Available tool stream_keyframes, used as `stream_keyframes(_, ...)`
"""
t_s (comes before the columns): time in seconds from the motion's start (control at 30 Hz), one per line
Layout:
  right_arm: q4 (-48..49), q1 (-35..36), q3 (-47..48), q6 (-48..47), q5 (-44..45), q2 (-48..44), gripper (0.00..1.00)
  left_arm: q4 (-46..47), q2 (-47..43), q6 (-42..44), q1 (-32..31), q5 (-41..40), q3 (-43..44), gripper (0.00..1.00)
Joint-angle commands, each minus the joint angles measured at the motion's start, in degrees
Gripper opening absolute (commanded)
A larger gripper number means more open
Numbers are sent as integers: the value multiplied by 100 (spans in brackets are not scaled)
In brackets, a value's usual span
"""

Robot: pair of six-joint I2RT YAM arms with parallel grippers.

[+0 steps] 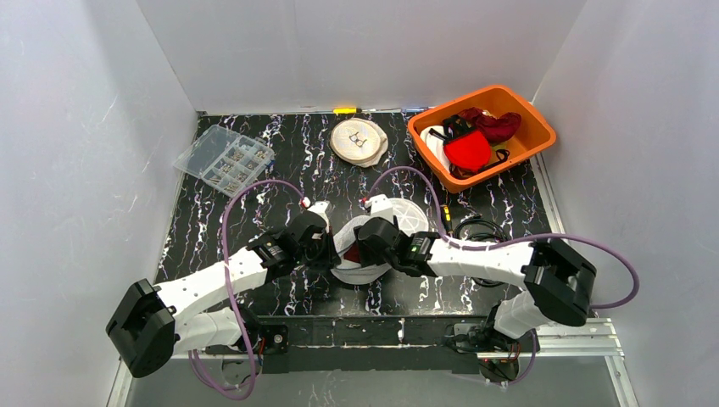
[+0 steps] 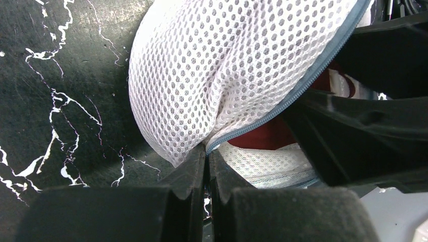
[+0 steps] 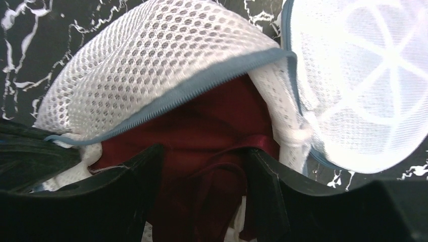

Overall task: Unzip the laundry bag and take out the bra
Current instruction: Pick up the bra from the laundry bag.

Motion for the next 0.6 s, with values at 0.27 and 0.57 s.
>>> stream_keyframes(0.27,756,-126,-324,381,-1006,350,48,-138,-16,-19,-11,-154,-193,0)
stream_keyframes(0.57,1118,-150,-496,56,-1008,-339,1,-213,-95,-84,-7,-215,-183,0)
